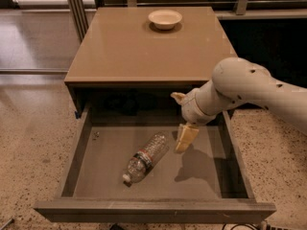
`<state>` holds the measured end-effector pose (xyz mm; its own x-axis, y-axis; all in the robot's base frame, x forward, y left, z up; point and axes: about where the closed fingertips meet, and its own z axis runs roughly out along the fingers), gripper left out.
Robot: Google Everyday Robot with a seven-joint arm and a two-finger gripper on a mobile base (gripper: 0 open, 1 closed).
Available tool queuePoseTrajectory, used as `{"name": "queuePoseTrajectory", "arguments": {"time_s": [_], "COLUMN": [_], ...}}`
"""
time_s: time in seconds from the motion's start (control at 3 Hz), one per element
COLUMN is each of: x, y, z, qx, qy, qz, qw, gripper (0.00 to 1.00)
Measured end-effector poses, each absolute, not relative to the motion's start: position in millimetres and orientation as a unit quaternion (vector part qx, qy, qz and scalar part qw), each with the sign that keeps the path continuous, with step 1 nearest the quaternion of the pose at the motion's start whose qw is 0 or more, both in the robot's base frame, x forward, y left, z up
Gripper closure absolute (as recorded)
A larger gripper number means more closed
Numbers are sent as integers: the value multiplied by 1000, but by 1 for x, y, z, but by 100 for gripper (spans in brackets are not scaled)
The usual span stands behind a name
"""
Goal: Pick water bottle from top drawer and place on counter
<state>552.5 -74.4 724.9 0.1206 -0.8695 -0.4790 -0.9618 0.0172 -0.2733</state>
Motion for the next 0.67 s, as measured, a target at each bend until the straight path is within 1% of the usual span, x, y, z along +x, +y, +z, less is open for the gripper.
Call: {"name": "queuePoseTrajectory", "arguments": {"time_s": [0.67], "x": [518], "y": [17], "z": [643], "qx": [-739], "qy": [578], "qz": [224], "qw": [263], "gripper": [0]}}
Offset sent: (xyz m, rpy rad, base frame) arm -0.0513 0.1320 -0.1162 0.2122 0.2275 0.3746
